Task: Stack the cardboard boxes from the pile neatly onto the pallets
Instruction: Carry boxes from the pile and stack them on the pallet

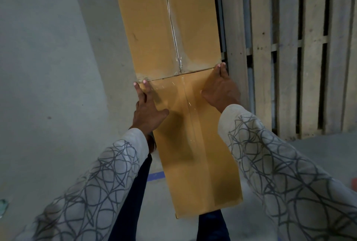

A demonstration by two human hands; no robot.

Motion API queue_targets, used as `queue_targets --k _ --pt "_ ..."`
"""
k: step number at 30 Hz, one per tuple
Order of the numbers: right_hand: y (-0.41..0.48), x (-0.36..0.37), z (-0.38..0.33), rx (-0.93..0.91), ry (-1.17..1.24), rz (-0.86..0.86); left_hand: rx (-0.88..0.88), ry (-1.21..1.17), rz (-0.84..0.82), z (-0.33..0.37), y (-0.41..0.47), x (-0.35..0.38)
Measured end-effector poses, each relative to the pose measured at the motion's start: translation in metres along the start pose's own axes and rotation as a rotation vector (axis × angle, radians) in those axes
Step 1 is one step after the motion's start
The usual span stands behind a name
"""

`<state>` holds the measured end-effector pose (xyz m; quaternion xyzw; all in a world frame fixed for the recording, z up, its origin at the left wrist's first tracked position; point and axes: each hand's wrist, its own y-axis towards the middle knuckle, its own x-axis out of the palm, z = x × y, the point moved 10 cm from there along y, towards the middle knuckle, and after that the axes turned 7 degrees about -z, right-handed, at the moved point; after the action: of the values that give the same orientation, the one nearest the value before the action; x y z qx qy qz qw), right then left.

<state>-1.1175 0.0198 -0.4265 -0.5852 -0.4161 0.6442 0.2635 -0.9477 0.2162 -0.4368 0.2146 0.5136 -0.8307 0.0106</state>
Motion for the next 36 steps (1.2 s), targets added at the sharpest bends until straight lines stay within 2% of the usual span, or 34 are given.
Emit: queue_targets --k 14,21,26,29,36 --pt "-0.012 -0.003 0.0 -0.014 -0.111 0.067 0.03 0.136 0.011 -0.007 0.004 -0.004" --pt "-0.076 0.029 -0.013 0.004 0.027 0.039 -0.013 0.166 -0.027 0.001 -0.022 -0.018" --pt "-0.16 0.05 -0.003 0.001 0.04 -0.025 -0.014 0.209 -0.029 0.017 -0.093 -0.022" --pt "-0.216 0.046 0.008 -0.024 0.03 -0.034 -0.001 0.128 0.009 0.027 -0.156 -0.022" --pt "-0.346 0.007 0.048 -0.139 0.019 0.063 0.041 -0.026 0.14 0.053 -0.315 -0.005"
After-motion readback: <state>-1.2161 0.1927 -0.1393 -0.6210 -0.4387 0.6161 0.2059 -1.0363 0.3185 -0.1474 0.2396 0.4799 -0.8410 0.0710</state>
